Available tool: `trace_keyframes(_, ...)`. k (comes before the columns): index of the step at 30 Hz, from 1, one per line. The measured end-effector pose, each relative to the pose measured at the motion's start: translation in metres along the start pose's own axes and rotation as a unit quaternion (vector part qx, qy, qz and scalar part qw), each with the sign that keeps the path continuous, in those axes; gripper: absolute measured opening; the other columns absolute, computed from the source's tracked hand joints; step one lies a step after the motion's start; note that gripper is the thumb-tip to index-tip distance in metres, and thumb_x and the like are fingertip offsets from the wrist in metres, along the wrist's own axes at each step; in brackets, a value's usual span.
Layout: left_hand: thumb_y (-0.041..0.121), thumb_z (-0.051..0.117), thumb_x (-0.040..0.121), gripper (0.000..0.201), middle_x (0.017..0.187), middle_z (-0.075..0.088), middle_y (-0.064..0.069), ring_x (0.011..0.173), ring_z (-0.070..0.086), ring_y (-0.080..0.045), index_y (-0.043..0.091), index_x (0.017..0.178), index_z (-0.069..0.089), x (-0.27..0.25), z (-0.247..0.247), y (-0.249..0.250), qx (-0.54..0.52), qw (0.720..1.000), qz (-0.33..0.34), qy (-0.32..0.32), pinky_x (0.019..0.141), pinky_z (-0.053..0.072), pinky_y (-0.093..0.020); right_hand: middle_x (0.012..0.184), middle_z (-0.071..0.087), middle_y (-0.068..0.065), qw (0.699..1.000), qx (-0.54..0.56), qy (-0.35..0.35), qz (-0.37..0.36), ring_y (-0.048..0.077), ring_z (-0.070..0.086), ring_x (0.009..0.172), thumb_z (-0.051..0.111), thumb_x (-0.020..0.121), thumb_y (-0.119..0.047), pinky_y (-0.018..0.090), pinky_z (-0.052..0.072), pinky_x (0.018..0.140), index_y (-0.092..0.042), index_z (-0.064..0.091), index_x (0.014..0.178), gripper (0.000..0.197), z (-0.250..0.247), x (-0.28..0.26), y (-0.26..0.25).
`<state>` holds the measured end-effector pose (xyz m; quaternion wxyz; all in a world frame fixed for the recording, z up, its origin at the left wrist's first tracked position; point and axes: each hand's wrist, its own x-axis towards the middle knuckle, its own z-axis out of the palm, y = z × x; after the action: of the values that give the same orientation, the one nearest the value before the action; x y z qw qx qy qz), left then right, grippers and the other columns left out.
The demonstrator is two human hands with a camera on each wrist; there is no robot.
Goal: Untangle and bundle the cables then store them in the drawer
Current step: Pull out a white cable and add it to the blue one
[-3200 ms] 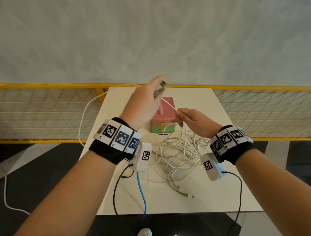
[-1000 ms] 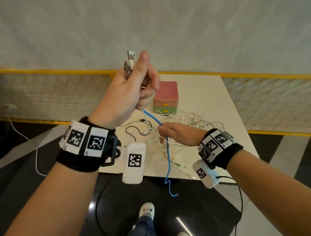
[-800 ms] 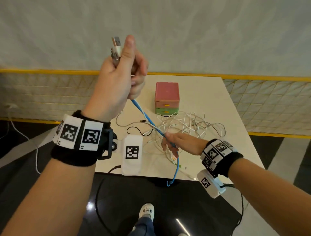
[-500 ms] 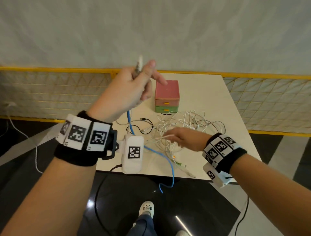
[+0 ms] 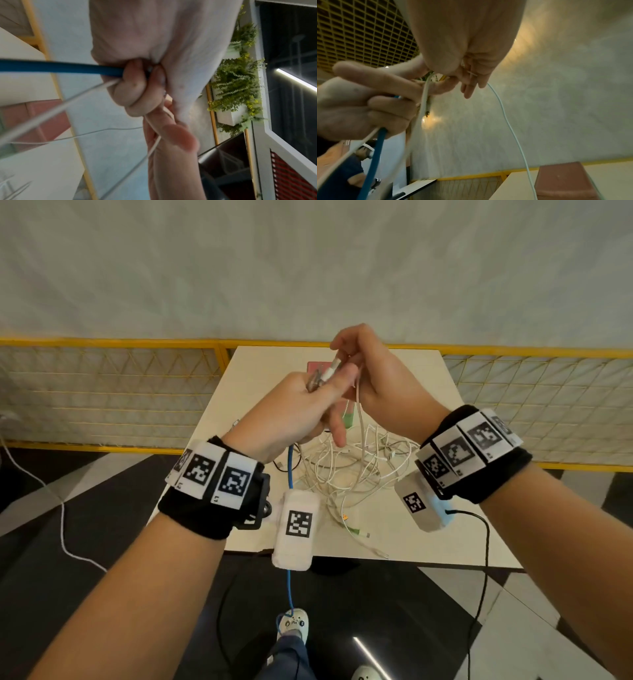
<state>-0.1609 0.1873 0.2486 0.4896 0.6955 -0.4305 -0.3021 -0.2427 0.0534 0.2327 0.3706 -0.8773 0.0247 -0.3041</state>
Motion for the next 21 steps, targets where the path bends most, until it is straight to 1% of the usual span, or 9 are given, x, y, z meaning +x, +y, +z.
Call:
trace_keyframes(3, 0.03, 0.053, 0.1, 0.041, 0.047, 0.058, -0.007, 0.033, 0.034, -0.004, -0.009, 0.095, 0.063, 0.0, 0.004, 0.001, 0.026, 0.999, 0.029, 0.002, 0.038, 0.028, -0.012, 0.109, 0.048, 0.02, 1.0, 0.004, -0.02, -0.023, 0.026, 0.05, 0.095, 0.041, 0.079, -0.003, 0.016, 0.045, 0.065, -0.002, 0.041, 0.126, 0.046, -0.002, 0.003, -0.007)
trace_keyframes(6, 0.024, 0.048, 0.102, 0.028, 0.045, 0.052, -0.003, 0.036, 0.039, 0.0, 0.004, 0.09, 0.064, -0.001, 0.002, -0.002, 0.012, 0.997, 0.076, 0.031, 0.043, 0.031, -0.006, 0.11, 0.051, 0.018, 0.999, -0.027, 0.006, -0.031, 0.017, 0.051, 0.099, 0.031, 0.079, -0.002, 0.009, 0.043, 0.073, -0.001, 0.047, 0.122, 0.046, -0.01, 0.005, -0.005)
trace_keyframes(8, 0.024, 0.048, 0.102, 0.025, 0.042, 0.049, 0.004, 0.037, 0.037, -0.002, 0.014, 0.085, 0.062, -0.003, -0.004, -0.003, -0.016, 0.99, 0.119, 0.072, 0.044, 0.032, -0.008, 0.105, 0.053, 0.012, 0.996, -0.088, 0.02, -0.02, 0.005, 0.053, 0.093, 0.036, 0.084, 0.011, 0.004, 0.036, 0.083, 0.001, 0.056, 0.109, 0.034, -0.017, 0.008, 0.013)
trace_keyframes(10, 0.023, 0.046, 0.103, 0.024, 0.041, 0.046, 0.006, 0.037, 0.036, -0.003, 0.017, 0.085, 0.06, -0.005, -0.012, -0.004, -0.039, 0.979, 0.161, 0.118, 0.045, 0.032, -0.009, 0.099, 0.049, 0.005, 0.99, -0.134, 0.014, 0.03, -0.004, 0.049, 0.087, 0.045, 0.089, 0.008, 0.0, 0.031, 0.082, 0.0, 0.063, 0.099, 0.023, -0.023, 0.009, 0.035)
trace_keyframes(12, 0.021, 0.045, 0.103, 0.024, 0.041, 0.043, 0.008, 0.037, 0.034, -0.004, 0.017, 0.085, 0.059, -0.007, -0.019, -0.004, -0.062, 0.968, 0.184, 0.158, 0.044, 0.031, -0.01, 0.098, 0.051, 0.005, 0.983, -0.16, 0.003, 0.089, 0.008, 0.053, 0.091, 0.045, 0.094, 0.0, 0.005, 0.034, 0.082, -0.006, 0.066, 0.097, 0.022, -0.027, 0.007, 0.053)
trace_keyframes(13, 0.021, 0.045, 0.104, 0.023, 0.041, 0.042, 0.008, 0.037, 0.033, -0.004, 0.015, 0.086, 0.059, -0.006, -0.023, -0.005, -0.072, 0.965, 0.185, 0.174, 0.044, 0.03, -0.01, 0.099, 0.055, 0.005, 0.981, -0.164, 0.004, 0.105, 0.016, 0.055, 0.096, 0.043, 0.095, -0.003, 0.014, 0.039, 0.087, -0.01, 0.066, 0.098, 0.024, -0.028, 0.005, 0.059)
trace_keyframes(16, 0.023, 0.046, 0.103, 0.022, 0.041, 0.04, 0.009, 0.037, 0.031, -0.004, 0.014, 0.088, 0.06, -0.003, -0.03, -0.01, -0.074, 0.963, 0.158, 0.204, 0.042, 0.028, -0.011, 0.095, 0.065, 0.001, 0.986, -0.112, 0.04, 0.117, 0.018, 0.061, 0.098, 0.035, 0.095, -0.003, 0.036, 0.049, 0.085, -0.023, 0.064, 0.104, 0.036, -0.034, 0.005, 0.047)
trace_keyframes(19, 0.026, 0.046, 0.103, 0.025, 0.04, 0.039, 0.009, 0.036, 0.03, -0.004, 0.018, 0.086, 0.062, 0.0, -0.033, -0.017, -0.065, 0.965, 0.127, 0.22, 0.041, 0.026, -0.013, 0.088, 0.064, -0.003, 0.992, -0.059, 0.075, 0.085, 0.016, 0.066, 0.088, 0.029, 0.098, -0.013, 0.033, 0.055, 0.067, -0.041, 0.057, 0.112, 0.042, -0.045, 0.008, 0.013)
trace_keyframes(21, 0.027, 0.046, 0.103, 0.025, 0.039, 0.039, 0.009, 0.036, 0.031, -0.003, 0.018, 0.087, 0.063, 0.002, -0.033, -0.02, -0.063, 0.965, 0.115, 0.227, 0.04, 0.026, -0.013, 0.09, 0.063, 0.001, 0.993, -0.063, 0.101, 0.022, 0.017, 0.066, 0.083, 0.028, 0.097, -0.011, 0.03, 0.054, 0.064, -0.042, 0.054, 0.119, 0.047, -0.055, 0.009, -0.01)
